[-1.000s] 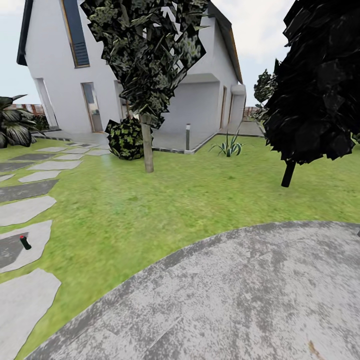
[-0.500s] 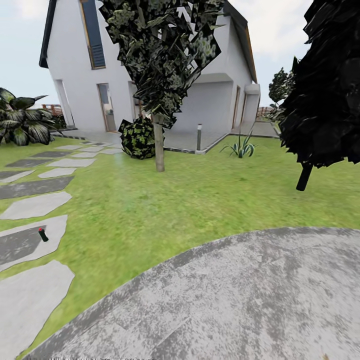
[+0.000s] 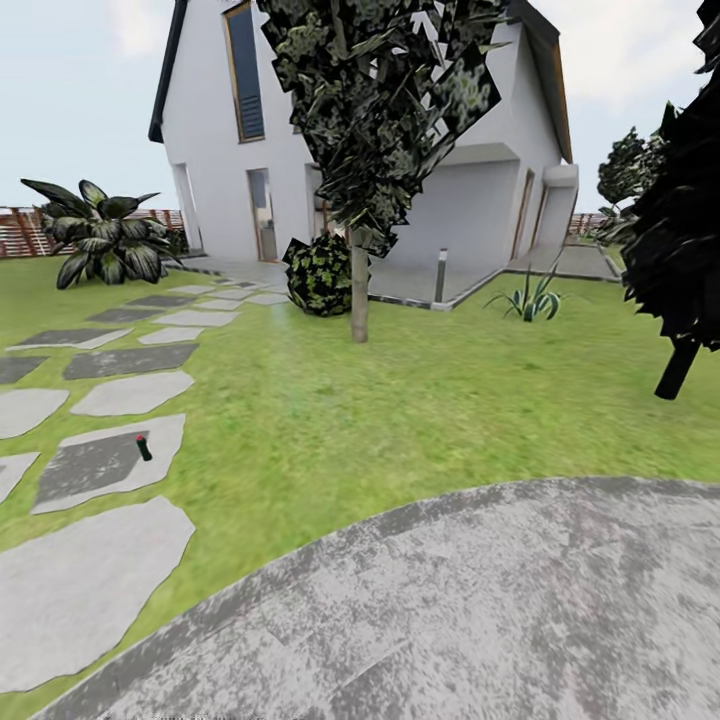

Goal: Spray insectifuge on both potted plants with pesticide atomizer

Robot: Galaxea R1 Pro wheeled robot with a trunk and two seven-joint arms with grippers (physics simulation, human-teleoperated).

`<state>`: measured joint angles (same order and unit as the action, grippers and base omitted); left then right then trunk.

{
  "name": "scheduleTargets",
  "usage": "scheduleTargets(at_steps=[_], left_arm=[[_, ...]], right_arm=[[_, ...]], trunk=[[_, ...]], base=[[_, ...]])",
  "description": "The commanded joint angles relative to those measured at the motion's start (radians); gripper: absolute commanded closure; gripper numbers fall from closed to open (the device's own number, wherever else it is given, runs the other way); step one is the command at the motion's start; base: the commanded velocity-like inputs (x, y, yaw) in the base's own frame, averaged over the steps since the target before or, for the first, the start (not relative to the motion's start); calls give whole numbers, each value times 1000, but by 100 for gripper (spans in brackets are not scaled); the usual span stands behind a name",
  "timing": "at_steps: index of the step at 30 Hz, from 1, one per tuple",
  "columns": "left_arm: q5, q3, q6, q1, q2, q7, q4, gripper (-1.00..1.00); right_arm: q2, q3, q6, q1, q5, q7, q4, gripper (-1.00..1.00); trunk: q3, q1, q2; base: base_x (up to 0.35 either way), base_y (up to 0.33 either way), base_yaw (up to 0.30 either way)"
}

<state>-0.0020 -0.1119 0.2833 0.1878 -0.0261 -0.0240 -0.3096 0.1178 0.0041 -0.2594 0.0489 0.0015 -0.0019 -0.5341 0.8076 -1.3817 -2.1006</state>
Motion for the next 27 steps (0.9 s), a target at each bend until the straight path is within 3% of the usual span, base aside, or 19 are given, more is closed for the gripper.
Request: scheduleTargets(at_steps=[1,27], left_arm=[[-1,0,4,1,0,-2,1,-100],[-3,5,4,1,0,0,1,-100]], right_arm=[[0,0,-3,0,0,0,0,-100],[0,0,-3,0,0,0,0,-100]], trunk=[[1,0,0],[1,0,0]], base=[[0,0,277],[0,0,277]])
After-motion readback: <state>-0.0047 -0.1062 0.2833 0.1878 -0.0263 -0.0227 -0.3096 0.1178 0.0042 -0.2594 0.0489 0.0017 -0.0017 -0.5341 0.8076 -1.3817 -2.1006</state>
